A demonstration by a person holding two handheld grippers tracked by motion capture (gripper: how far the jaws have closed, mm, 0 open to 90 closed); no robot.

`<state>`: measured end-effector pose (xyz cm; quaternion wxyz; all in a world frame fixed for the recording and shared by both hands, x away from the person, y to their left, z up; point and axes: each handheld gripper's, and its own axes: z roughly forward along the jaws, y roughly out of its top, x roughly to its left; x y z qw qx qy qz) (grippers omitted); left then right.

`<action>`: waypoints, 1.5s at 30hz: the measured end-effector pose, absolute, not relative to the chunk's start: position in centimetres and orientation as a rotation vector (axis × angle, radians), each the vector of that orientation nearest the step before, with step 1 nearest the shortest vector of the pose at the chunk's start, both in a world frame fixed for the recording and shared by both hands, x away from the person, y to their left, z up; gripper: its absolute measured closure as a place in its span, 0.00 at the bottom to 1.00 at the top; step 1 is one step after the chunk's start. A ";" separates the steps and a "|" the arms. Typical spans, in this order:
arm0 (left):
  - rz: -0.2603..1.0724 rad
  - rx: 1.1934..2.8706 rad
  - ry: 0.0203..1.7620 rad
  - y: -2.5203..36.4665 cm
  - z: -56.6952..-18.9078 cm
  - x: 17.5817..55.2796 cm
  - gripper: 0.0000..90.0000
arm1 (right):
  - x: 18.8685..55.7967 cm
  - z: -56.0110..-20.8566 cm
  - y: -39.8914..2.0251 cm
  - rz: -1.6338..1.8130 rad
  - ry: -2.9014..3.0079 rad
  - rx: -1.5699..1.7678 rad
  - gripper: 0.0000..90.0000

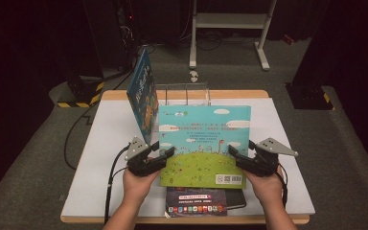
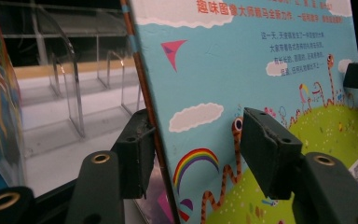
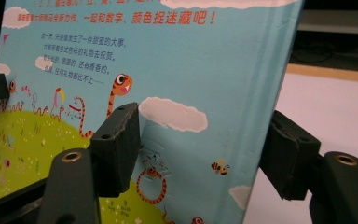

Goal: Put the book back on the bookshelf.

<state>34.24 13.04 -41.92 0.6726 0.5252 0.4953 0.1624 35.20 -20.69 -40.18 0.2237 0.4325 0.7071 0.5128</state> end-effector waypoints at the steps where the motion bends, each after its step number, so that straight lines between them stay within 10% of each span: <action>1: 0.377 1.178 1.106 13.1 -41.8 34.2 0.52 | 35.1 -40.0 -20.6 1.419 1.941 1.187 0.39; 45: 0.553 1.153 0.964 12.3 -39.4 38.8 0.58 | 38.4 -37.3 -20.5 1.435 1.779 1.101 0.44</action>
